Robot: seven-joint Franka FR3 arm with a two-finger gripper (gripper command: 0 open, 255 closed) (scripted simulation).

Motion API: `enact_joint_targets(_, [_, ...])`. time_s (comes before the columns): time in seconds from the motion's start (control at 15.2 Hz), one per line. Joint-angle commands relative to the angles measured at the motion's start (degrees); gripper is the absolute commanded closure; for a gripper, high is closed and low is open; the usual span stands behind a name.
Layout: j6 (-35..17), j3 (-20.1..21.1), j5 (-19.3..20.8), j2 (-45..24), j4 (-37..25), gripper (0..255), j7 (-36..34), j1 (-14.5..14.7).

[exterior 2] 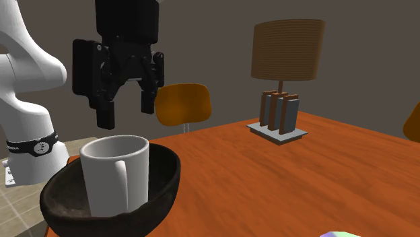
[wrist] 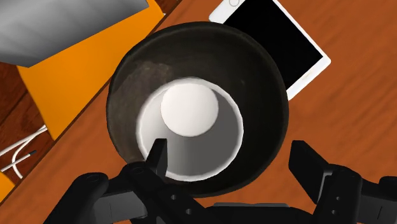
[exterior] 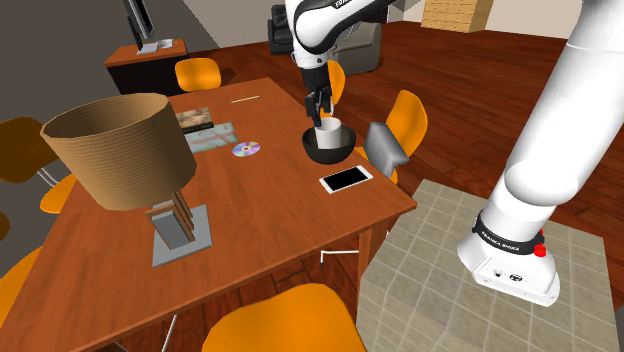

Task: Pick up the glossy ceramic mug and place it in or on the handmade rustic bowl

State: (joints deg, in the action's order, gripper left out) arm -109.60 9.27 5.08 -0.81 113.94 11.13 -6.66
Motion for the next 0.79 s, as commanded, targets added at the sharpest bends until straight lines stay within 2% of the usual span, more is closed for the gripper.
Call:
enact_joint_targets(0.0, [0.00,0.00,0.00,0.00,0.00,0,0.00,0.00])
enact_joint_targets(0.26, [7.21,0.24,-0.32,0.61,-6.60,0,0.21,0.24])
enact_joint_targets(0.73, [7.21,0.24,-0.32,0.61,-6.60,0,0.21,0.24])
